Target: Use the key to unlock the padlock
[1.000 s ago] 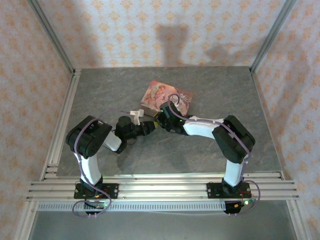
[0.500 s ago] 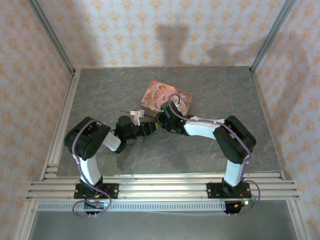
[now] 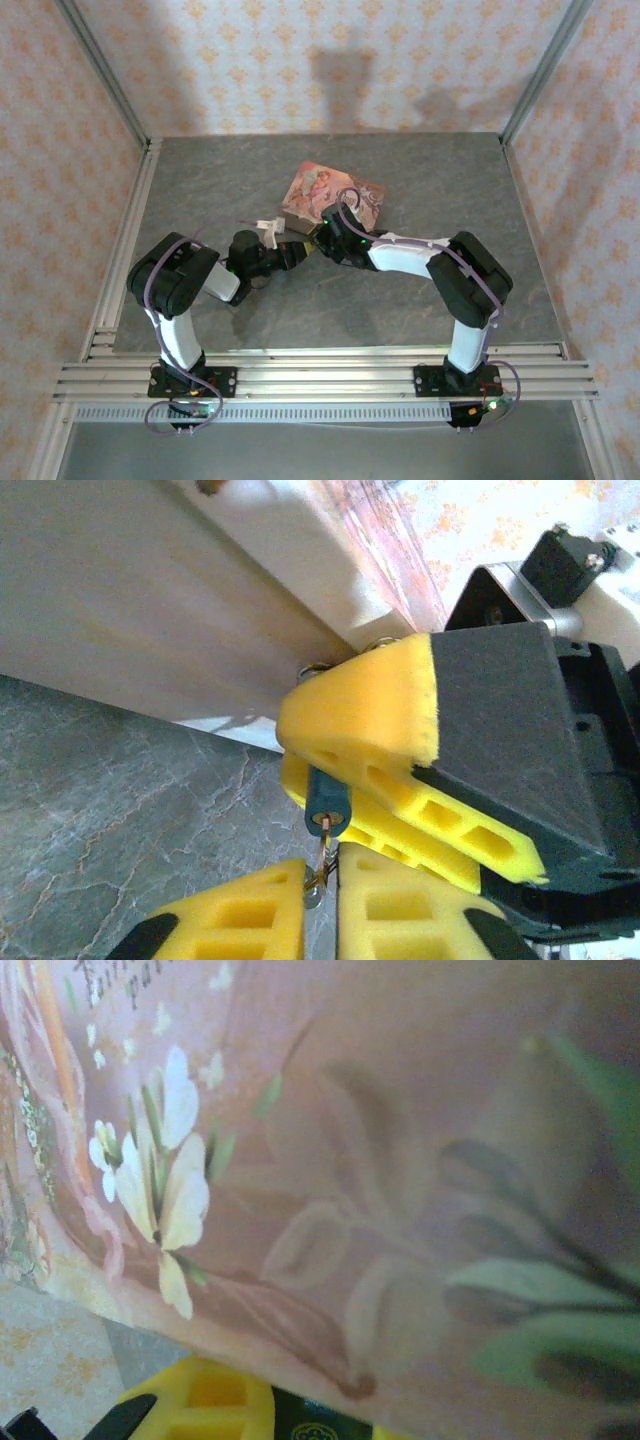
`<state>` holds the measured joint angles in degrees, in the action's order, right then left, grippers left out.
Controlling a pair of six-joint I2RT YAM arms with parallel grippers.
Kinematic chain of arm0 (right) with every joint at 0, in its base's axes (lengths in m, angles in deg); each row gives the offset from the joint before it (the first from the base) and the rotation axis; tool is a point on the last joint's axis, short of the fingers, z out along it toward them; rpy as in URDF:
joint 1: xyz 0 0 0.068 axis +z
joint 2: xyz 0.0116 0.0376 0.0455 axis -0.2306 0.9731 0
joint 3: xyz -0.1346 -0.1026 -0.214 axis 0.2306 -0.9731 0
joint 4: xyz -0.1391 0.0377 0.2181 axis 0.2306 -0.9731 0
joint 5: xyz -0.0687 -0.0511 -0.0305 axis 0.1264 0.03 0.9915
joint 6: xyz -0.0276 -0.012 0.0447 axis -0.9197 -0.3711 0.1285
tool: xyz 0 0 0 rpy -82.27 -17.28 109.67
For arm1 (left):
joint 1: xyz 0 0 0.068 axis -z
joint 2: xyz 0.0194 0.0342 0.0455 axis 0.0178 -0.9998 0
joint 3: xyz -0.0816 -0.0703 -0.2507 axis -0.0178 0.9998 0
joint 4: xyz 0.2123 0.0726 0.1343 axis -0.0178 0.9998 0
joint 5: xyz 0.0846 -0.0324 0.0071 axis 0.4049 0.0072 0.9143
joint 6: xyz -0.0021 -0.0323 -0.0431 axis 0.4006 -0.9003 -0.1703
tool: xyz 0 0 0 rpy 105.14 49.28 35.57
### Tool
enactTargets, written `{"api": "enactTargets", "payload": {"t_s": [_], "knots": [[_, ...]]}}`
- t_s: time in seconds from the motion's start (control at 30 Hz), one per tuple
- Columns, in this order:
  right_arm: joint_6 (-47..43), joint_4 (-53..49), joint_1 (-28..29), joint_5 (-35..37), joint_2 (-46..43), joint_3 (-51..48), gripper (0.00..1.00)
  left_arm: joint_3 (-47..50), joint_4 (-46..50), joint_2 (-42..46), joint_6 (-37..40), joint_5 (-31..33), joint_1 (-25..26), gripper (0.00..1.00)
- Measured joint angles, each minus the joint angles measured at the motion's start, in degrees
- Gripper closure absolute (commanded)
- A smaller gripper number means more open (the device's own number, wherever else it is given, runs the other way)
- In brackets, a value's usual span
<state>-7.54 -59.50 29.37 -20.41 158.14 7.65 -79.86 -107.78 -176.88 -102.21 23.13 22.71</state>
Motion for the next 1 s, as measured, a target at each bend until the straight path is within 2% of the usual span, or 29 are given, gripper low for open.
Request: {"api": "enactTargets", "payload": {"t_s": [0.1,0.33,0.37,0.43,0.53,0.8,1.0], "knots": [[-0.1,0.0,-0.1,0.0,0.0,0.0,1.0,0.0,-0.1,0.0,0.2,-0.2,-0.1,1.0],[-0.2,-0.1,-0.3,-0.2,0.0,0.0,1.0,0.0,0.0,0.0,1.7,-0.5,-0.1,1.0],[-0.3,-0.1,-0.3,-0.2,0.0,0.0,1.0,0.0,0.1,0.0,1.9,-0.5,-0.1,0.95],[-0.5,-0.1,-0.3,-0.2,0.0,-0.2,1.0,-0.1,0.5,0.0,2.5,-0.7,-0.1,0.78],[-0.6,-0.2,-0.3,-0.5,-0.3,-0.5,1.0,-0.5,1.0,0.0,2.6,-0.6,-0.1,0.67],[-0.6,-0.2,-0.4,-1.0,-0.8,-0.9,1.0,-0.4,-1.3,-2.2,0.1,-0.6,-0.7,0.62],[-0.6,-0.1,-0.4,-1.0,-0.8,-0.9,1.0,-0.4,-3.0,-3.0,-1.4,-0.6,-0.7,0.69]]}}
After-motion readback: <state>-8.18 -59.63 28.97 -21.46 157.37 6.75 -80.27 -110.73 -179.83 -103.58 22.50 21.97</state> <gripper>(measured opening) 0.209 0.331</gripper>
